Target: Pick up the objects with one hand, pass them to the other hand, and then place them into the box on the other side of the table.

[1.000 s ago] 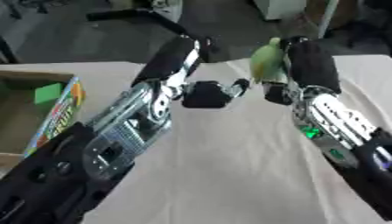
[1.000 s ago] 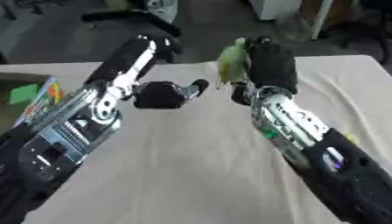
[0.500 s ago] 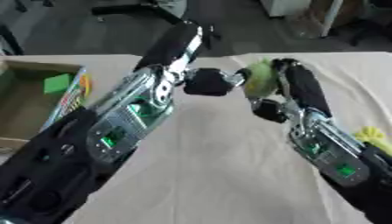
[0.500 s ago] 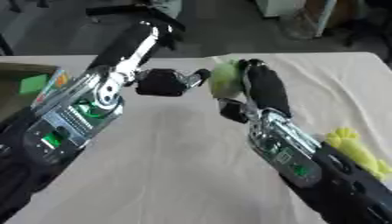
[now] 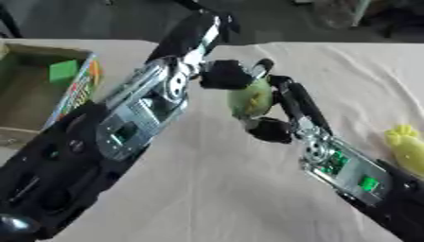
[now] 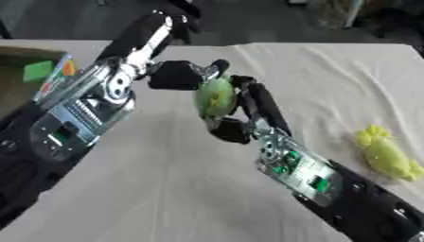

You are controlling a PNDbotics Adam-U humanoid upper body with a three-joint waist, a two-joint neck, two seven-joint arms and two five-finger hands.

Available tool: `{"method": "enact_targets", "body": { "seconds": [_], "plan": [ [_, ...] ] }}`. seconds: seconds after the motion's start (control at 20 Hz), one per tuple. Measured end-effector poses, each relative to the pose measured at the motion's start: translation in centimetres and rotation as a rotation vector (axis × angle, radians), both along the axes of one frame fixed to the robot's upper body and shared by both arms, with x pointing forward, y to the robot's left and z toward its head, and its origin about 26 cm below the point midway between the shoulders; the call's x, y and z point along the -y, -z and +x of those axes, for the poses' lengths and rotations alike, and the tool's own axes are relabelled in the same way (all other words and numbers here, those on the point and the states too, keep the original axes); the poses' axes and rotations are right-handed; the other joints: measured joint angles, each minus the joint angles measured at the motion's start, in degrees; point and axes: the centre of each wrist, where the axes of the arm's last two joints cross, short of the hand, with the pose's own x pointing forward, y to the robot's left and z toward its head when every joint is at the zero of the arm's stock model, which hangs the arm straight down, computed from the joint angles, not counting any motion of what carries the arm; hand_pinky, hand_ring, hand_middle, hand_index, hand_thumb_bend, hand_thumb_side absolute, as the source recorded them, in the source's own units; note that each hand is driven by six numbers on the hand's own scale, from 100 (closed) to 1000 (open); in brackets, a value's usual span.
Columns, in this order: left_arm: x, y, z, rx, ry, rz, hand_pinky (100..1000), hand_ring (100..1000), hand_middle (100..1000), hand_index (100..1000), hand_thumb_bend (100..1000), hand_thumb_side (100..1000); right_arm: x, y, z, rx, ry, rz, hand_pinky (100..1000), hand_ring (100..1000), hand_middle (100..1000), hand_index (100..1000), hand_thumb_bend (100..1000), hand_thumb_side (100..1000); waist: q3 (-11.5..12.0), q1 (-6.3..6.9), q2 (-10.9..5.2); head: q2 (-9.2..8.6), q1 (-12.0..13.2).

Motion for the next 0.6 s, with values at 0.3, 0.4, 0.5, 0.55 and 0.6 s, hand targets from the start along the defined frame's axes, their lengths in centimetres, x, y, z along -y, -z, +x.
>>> {"method": "enact_targets", "body": {
  "seconds": [0.3, 0.4, 0.5, 0.55, 0.6],
  "plan": [
    [0.3, -0.4, -1.1, -0.021, 0.034, 0.006, 855, 780, 625, 788, 482, 517, -0.1, -0.2, 0.1, 0.031, 0.007, -0.024, 689, 455, 388, 506, 100, 100, -0.2, 0.49, 0.01, 0.43, -0.4],
    [0.4, -0.5, -1.6, -0.031, 0.048, 0.009, 857, 780, 625, 788, 474, 529, -0.1, -0.3, 0.1, 0.044, 0.011, -0.034, 690, 455, 389, 505, 100, 100, -0.4, 0.58, 0.01, 0.42, -0.4],
    [0.5, -0.6, -2.0, -0.042, 0.059, 0.015, 858, 781, 627, 789, 477, 542, -0.1, -0.4, 0.2, 0.061, 0.016, -0.048, 692, 458, 390, 505, 100, 100, -0.4, 0.71, 0.01, 0.39, -0.5],
    [0.5, -0.7, -2.2, -0.048, 0.062, 0.019, 858, 783, 630, 791, 479, 544, -0.1, -0.4, 0.2, 0.068, 0.02, -0.057, 692, 458, 390, 505, 100, 100, -0.4, 0.75, 0.01, 0.39, -0.5],
    [0.5, -0.7, -2.4, -0.053, 0.065, 0.023, 859, 784, 631, 791, 480, 543, -0.1, -0.4, 0.2, 0.075, 0.023, -0.064, 692, 458, 390, 505, 100, 100, -0.4, 0.79, 0.01, 0.38, -0.5]
  ]
}}
